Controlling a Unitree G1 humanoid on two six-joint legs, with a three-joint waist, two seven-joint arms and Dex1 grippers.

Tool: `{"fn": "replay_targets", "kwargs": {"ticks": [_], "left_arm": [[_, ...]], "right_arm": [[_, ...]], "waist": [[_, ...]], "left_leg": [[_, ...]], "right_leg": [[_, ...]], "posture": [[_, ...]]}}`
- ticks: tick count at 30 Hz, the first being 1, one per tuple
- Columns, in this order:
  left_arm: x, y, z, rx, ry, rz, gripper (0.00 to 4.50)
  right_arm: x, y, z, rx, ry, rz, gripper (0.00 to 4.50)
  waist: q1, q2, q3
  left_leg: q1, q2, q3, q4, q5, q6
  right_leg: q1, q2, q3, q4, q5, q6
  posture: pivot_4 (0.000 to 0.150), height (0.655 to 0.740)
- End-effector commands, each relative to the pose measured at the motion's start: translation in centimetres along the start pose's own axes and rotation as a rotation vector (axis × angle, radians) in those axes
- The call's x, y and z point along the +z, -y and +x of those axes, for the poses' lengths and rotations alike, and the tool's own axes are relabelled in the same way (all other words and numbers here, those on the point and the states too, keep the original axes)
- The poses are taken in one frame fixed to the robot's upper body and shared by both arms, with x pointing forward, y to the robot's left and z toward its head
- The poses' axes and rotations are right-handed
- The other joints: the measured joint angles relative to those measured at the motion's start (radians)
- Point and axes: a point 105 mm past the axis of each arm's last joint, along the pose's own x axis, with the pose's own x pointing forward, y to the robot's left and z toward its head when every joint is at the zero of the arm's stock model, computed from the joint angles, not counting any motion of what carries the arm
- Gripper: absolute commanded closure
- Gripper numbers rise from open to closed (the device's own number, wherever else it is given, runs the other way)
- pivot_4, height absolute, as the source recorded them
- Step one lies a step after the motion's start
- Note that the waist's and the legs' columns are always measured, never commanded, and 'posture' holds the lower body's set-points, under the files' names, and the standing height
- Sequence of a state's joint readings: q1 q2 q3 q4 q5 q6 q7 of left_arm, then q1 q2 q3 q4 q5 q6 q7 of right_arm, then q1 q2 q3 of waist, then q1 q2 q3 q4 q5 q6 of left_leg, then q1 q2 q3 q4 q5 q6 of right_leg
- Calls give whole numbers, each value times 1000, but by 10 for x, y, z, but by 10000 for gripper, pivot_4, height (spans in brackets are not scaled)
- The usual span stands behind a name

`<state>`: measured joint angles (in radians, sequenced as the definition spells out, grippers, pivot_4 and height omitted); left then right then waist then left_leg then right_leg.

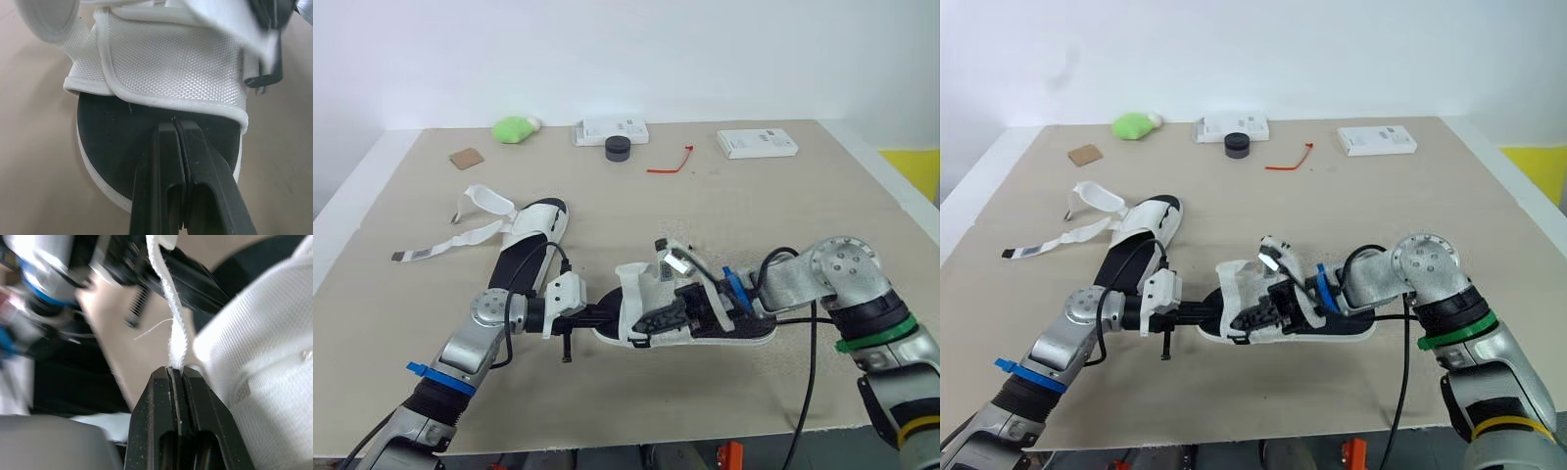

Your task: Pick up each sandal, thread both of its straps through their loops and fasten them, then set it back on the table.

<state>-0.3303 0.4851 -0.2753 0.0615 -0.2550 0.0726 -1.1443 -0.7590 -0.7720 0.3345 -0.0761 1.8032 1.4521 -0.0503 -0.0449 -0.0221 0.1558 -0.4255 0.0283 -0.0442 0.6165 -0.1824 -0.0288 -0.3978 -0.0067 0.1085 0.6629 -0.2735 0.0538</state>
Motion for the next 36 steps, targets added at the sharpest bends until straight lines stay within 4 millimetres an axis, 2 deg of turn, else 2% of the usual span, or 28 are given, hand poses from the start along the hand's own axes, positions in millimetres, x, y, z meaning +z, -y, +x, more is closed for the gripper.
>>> {"fn": "replay_targets", "kwargs": {"ticks": [1,4,9,10,12,15,17,18,20,23,29,32,36], "left_arm": [[-44,14,0,-19,-142,-130,45000],[-44,14,0,-19,-141,-129,45000],[-44,13,0,-18,-141,-129,45000],[-44,14,0,-19,-141,-130,45000],[-44,13,1,-19,-141,-129,45000],[-44,13,1,-19,-141,-129,45000],[-44,13,1,-19,-141,-129,45000],[-44,12,1,-19,-141,-128,45000],[-44,12,1,-21,-141,-127,45000],[-44,12,1,-21,-141,-126,45000],[-44,12,1,-23,-141,-125,45000],[-44,13,0,-26,-143,-125,45000],[-44,13,0,-27,-144,-123,45000]], "right_arm": [[-12,7,7,-37,-55,-14,44201],[-11,9,8,-50,-58,-43,44201],[-24,12,8,-75,-107,-91,44201],[-25,10,7,-63,-109,-93,37992],[-26,9,5,-43,-108,-92,31266],[-24,8,-1,-26,-97,-92,18188],[-12,7,-11,0,-43,-78,8815],[-4,3,-20,26,-9,-85,5954],[5,-4,-34,63,33,-100,5954],[0,-13,-43,95,26,-132,5954],[-35,-33,-50,178,-50,-191,5954],[-47,-20,-31,102,-52,-209,5954],[-41,-3,-19,14,15,-228,5954]], "waist": [[0,0,-1],[0,0,-2],[0,1,-5],[0,1,-6],[0,0,-6],[0,0,-6],[0,0,-6],[0,0,-6],[1,0,-6],[1,0,-6],[2,1,-5],[1,0,-5],[1,0,-5]], "left_leg": [[0,0,0,0,0,0],[1,1,0,0,0,0],[1,1,0,0,0,0],[1,1,0,0,0,0],[1,1,0,0,0,0],[1,1,0,0,0,0],[1,1,0,0,0,0],[1,0,0,0,0,0],[1,0,0,0,0,0],[1,-1,1,0,0,0],[0,0,0,0,0,0],[0,-1,1,0,0,0],[2,0,1,0,0,-1]], "right_leg": [[0,0,0,0,0,0],[0,0,0,0,0,0],[0,0,-1,0,0,-1],[0,0,-1,0,0,-1],[0,0,-1,0,0,-1],[0,-1,-1,0,0,-1],[0,-1,-1,0,0,-1],[0,-1,-1,0,0,-1],[0,-2,-1,0,0,-1],[0,-3,-1,-1,0,-1],[-1,-2,-3,-1,-1,-1],[-1,-2,-3,-1,0,0],[-4,-2,-3,-1,0,0]], "posture": [[1500,7400],[1500,7400],[1500,7400],[1500,7400],[1500,7400],[1500,7400],[1500,7400],[1500,7400],[1500,7400],[1500,7400],[1500,7400],[1500,7400],[1500,7400]]}}
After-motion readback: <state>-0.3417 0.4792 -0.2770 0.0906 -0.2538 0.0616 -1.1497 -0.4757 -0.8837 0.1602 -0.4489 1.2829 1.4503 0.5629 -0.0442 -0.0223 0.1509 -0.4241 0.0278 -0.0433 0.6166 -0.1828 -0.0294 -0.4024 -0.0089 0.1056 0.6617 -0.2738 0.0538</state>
